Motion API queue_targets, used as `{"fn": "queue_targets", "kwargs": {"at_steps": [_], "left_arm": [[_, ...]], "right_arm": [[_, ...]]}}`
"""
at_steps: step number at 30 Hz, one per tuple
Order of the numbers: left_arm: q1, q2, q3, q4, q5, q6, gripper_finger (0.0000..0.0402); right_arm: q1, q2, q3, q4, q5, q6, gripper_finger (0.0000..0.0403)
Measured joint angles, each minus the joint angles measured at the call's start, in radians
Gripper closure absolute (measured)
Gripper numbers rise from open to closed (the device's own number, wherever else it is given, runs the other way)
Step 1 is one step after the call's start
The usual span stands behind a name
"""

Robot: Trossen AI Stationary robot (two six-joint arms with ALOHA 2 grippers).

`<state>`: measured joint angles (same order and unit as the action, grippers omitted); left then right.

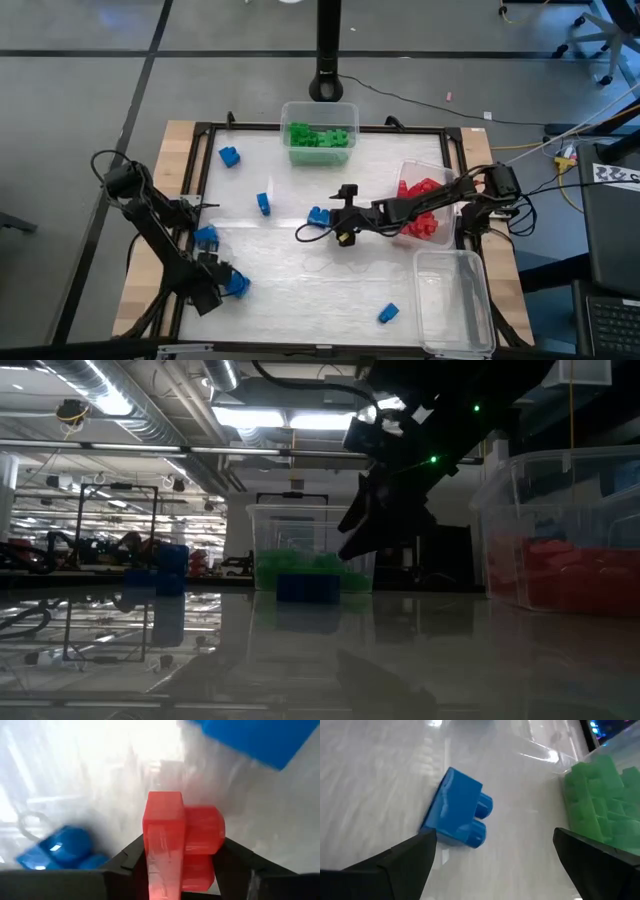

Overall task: Sort blocks
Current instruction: Put the red game piece into the middle right transparent bin

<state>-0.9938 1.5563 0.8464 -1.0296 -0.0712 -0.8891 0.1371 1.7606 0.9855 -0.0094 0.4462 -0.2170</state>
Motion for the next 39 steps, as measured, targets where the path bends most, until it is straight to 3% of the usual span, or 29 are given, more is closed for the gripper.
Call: {"fn": "queue_targets", "kwargs": {"at_steps": [6, 10, 14, 18, 25, 31, 36, 39], "left_arm": [[0.059, -0.065, 0.111, -0.023, -0.226, 0.031, 0.0243], [0.098, -0.15, 0.166, -0.001, -0.485, 0.085, 0.024], [0.143, -0.242, 0.169, 0.137, -0.74, 0.225, 0.0239], [0.215, -0.3, 0.169, 0.336, -0.851, 0.446, 0.0237], [0.349, -0.291, 0.169, 0.587, -0.82, 0.75, 0.0236], [0.458, -0.24, 0.169, 0.701, -0.636, 0.853, 0.0236], [0.536, -0.201, 0.169, 0.702, -0.467, 0.87, 0.0235], [0.584, -0.167, 0.169, 0.702, -0.367, 0.868, 0.0235]], "right_arm": [[0.025, -0.085, 0.0, -0.075, -0.125, -0.046, 0.0006], [0.087, -0.155, 0.0, -0.061, -0.108, -0.111, 0.0006], [0.143, -0.191, 0.0, -0.01, -0.041, -0.199, 0.0006], [0.175, -0.19, 0.0, 0.099, -0.005, -0.286, 0.0006], [0.177, -0.18, 0.001, 0.215, -0.093, -0.266, 0.0006], [0.177, -0.179, 0.001, 0.259, -0.055, -0.334, 0.0006], [0.177, -0.179, 0.001, 0.306, -0.064, -0.376, 0.0006], [0.177, -0.179, 0.001, 0.305, -0.059, -0.481, 0.0006]]}}
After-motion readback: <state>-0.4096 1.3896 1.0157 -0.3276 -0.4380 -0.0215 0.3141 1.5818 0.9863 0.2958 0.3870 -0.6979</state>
